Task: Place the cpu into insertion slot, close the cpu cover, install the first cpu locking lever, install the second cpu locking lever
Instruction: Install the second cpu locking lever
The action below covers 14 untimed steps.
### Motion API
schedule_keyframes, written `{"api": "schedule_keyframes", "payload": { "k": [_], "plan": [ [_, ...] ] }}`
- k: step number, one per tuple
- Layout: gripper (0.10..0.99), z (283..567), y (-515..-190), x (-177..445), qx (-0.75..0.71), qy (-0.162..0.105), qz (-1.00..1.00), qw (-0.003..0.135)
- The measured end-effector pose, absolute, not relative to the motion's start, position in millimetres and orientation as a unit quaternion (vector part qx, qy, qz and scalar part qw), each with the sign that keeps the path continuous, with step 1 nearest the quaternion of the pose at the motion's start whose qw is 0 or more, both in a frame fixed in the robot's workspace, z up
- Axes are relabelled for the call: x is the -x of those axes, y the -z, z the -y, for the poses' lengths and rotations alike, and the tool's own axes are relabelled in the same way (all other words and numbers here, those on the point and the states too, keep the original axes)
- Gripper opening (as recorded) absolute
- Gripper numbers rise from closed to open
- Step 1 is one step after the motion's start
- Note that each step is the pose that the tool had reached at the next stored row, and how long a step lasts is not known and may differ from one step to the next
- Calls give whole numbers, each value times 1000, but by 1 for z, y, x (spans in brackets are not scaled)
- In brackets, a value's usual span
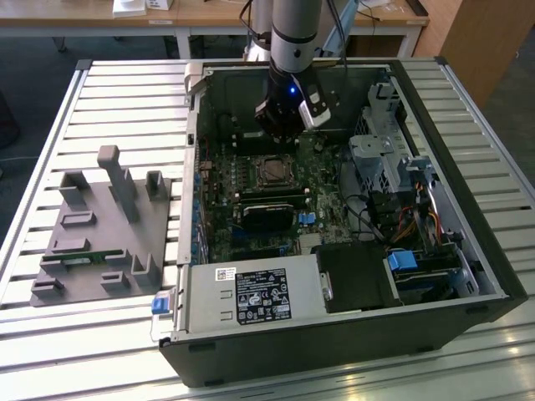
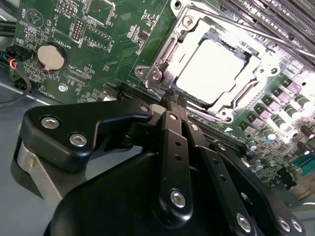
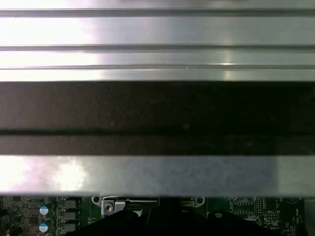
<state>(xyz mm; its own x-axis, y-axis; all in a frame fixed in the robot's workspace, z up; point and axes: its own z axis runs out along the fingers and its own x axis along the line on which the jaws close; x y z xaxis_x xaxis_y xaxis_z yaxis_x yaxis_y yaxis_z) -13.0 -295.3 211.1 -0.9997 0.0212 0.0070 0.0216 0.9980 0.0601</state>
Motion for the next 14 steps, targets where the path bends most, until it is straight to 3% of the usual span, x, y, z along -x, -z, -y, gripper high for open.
{"api": "schedule_keyframes", "payload": {
  "k": [14],
  "plan": [
    [106, 305, -211, 13, 11, 30, 999, 3]
  ]
}}
